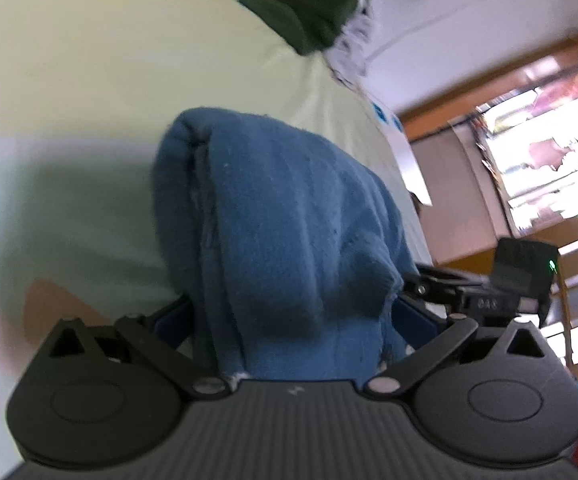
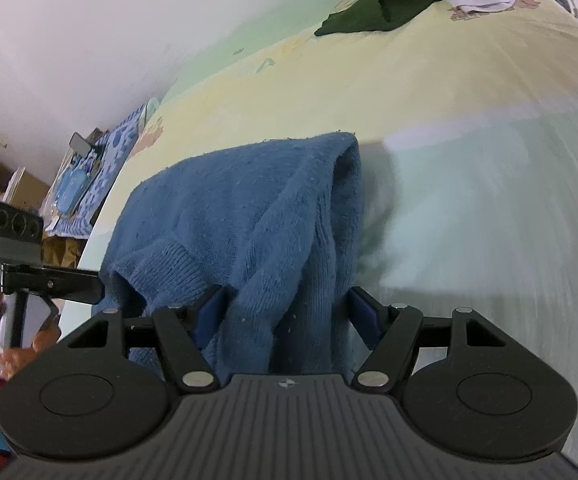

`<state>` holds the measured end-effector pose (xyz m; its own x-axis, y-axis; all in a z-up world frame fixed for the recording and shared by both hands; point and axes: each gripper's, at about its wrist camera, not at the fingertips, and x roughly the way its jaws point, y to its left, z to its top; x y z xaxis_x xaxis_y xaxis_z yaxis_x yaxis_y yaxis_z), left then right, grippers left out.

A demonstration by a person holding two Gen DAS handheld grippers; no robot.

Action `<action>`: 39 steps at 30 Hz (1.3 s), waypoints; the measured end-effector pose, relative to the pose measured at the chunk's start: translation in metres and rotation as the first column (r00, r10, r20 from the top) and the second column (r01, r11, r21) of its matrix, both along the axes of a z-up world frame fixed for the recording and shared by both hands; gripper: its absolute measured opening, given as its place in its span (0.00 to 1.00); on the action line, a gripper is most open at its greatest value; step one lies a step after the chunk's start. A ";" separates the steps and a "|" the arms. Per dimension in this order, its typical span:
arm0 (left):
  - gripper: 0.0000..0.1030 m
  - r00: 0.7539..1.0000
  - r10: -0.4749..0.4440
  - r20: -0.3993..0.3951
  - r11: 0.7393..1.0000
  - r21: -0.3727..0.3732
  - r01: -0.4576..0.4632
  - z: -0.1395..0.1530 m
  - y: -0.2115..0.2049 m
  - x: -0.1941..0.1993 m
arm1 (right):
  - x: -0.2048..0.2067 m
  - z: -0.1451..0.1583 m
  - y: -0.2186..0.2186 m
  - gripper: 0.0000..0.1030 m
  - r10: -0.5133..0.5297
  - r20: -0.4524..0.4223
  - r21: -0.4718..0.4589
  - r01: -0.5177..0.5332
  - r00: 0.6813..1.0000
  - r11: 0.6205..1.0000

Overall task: Fold clothes
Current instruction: 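Hold the folded blue sweater bundle edge closed with both grippers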

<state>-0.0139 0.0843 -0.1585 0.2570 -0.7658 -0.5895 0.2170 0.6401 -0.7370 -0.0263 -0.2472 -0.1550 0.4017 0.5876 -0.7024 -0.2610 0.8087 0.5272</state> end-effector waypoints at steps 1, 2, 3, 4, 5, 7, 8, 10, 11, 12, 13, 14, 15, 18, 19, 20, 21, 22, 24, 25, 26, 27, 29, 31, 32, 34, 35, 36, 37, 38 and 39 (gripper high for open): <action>0.99 1.000 0.006 -0.014 1.000 -0.019 -0.006 -0.002 0.003 0.003 | 0.001 0.000 0.000 0.68 0.005 0.000 -0.001 -0.005 1.000 1.000; 0.99 0.999 0.023 -0.034 0.999 -0.040 -0.024 -0.004 0.006 0.003 | 0.000 0.001 0.000 0.68 0.007 0.002 -0.003 -0.007 1.000 1.000; 0.99 0.998 0.040 -0.054 0.997 -0.060 -0.043 -0.006 0.010 0.002 | -0.001 0.001 0.001 0.68 0.006 0.004 -0.006 -0.006 1.000 1.000; 0.99 0.996 0.054 -0.065 0.995 -0.077 -0.059 -0.008 0.012 0.003 | -0.002 0.001 0.001 0.68 0.003 0.009 -0.009 -0.003 1.000 1.000; 0.99 0.995 0.065 -0.072 0.994 -0.086 -0.071 -0.009 0.013 0.003 | -0.003 0.001 0.002 0.68 0.002 0.013 -0.011 -0.002 1.000 1.000; 0.99 0.986 0.118 -0.115 0.987 -0.099 -0.130 -0.011 0.015 0.003 | -0.004 0.001 0.003 0.68 -0.002 0.020 -0.015 0.002 1.000 1.000; 0.99 0.979 0.148 -0.139 0.982 -0.100 -0.162 -0.012 0.015 0.003 | -0.005 0.001 0.003 0.68 -0.003 0.020 -0.016 0.004 1.000 1.000; 0.99 0.953 0.228 -0.199 0.964 -0.089 -0.249 -0.012 0.015 0.003 | -0.003 0.001 0.004 0.68 -0.004 0.015 -0.020 0.004 1.000 1.000; 0.99 0.932 0.277 -0.234 0.950 -0.079 -0.302 -0.012 0.015 0.002 | -0.003 0.002 0.005 0.68 -0.006 0.009 -0.024 0.007 1.000 1.000; 0.99 0.926 0.298 -0.233 0.948 -0.044 -0.316 -0.008 0.010 0.001 | -0.002 0.002 0.005 0.68 -0.009 0.003 -0.029 0.009 1.000 1.000; 0.99 0.921 0.315 -0.227 0.946 -0.006 -0.325 -0.004 0.005 0.001 | -0.001 0.003 0.006 0.68 -0.014 -0.004 -0.034 0.013 1.000 0.999; 0.99 0.927 0.319 -0.198 0.948 0.045 -0.316 0.001 -0.004 0.000 | -0.001 0.003 0.007 0.68 -0.018 -0.011 -0.039 0.018 1.000 0.999; 0.99 0.933 0.319 -0.165 0.947 0.098 -0.306 0.006 -0.014 -0.001 | 0.000 0.003 0.008 0.68 -0.023 -0.017 -0.044 0.022 1.000 0.999; 0.99 0.951 0.307 -0.044 0.918 0.277 -0.283 0.017 -0.048 -0.006 | -0.001 0.004 0.012 0.68 -0.031 -0.013 -0.060 0.030 0.999 0.998; 0.99 0.954 0.299 -0.002 0.900 0.333 -0.281 0.020 -0.060 -0.009 | -0.002 0.004 0.014 0.68 -0.033 -0.012 -0.065 0.032 0.999 0.997; 0.99 0.954 0.297 0.027 0.883 0.371 -0.286 0.020 -0.068 -0.012 | -0.002 0.004 0.015 0.68 -0.037 -0.011 -0.070 0.036 0.999 0.997; 0.99 0.954 0.296 0.054 0.866 0.406 -0.292 0.021 -0.076 -0.014 | -0.002 0.004 0.016 0.68 -0.041 -0.009 -0.076 0.040 0.999 0.996; 0.99 0.952 0.299 0.058 0.860 0.415 -0.295 0.020 -0.076 -0.014 | -0.003 0.004 0.016 0.68 -0.045 -0.005 -0.078 0.045 0.999 0.996; 0.99 0.951 0.306 0.052 0.859 0.415 -0.299 0.019 -0.074 -0.011 | -0.006 0.003 0.016 0.68 -0.054 0.009 -0.076 0.054 0.999 0.996; 0.99 0.950 0.308 0.045 0.863 0.408 -0.298 0.019 -0.072 -0.008 | -0.007 0.002 0.016 0.68 -0.056 0.018 -0.075 0.058 0.998 0.996; 0.99 0.950 0.309 0.038 0.867 0.400 -0.298 0.018 -0.070 -0.005 | -0.008 0.002 0.016 0.68 -0.058 0.025 -0.075 0.060 0.998 0.995; 0.99 0.949 0.311 0.043 0.864 0.404 -0.301 0.017 -0.069 -0.005 | -0.010 0.002 0.016 0.69 -0.061 0.034 -0.075 0.063 0.998 0.995; 0.99 0.948 0.313 0.062 0.847 0.434 -0.308 0.017 -0.071 -0.005 | -0.013 0.002 0.017 0.70 -0.067 0.049 -0.077 0.071 0.997 0.995; 0.99 0.946 0.311 0.088 0.816 0.486 -0.313 0.019 -0.077 -0.008 | -0.014 0.003 0.018 0.73 -0.071 0.060 -0.091 0.076 0.996 0.993; 0.99 0.947 0.306 0.100 0.809 0.496 -0.314 0.020 -0.079 -0.009 | -0.014 0.003 0.018 0.73 -0.071 0.063 -0.095 0.076 0.996 0.993; 0.97 0.949 0.290 0.124 0.803 0.509 -0.312 0.023 -0.082 -0.009 | -0.012 0.003 0.016 0.73 -0.069 0.047 -0.079 0.073 0.996 0.994; 0.95 0.950 0.291 0.118 0.812 0.495 -0.310 0.023 -0.079 -0.010 | -0.011 0.003 0.015 0.73 -0.066 0.035 -0.066 0.068 0.997 0.996; 0.92 0.950 0.293 0.110 0.822 0.479 -0.309 0.023 -0.076 -0.010 | -0.009 0.003 0.014 0.67 -0.062 0.022 -0.053 0.063 0.998 0.997; 0.92 0.950 0.295 0.101 0.831 0.463 -0.307 0.024 -0.073 -0.011 | -0.007 0.003 0.013 0.61 -0.058 0.009 -0.040 0.058 0.998 0.998; 0.92 0.950 0.299 0.092 0.842 0.443 -0.308 0.022 -0.067 -0.011 | -0.006 0.003 0.013 0.59 -0.049 0.007 -0.039 0.049 0.999 0.998; 0.92 0.949 0.301 0.089 0.847 0.432 -0.309 0.021 -0.065 -0.011 | -0.005 0.004 0.013 0.58 -0.041 0.005 -0.037 0.041 0.999 0.998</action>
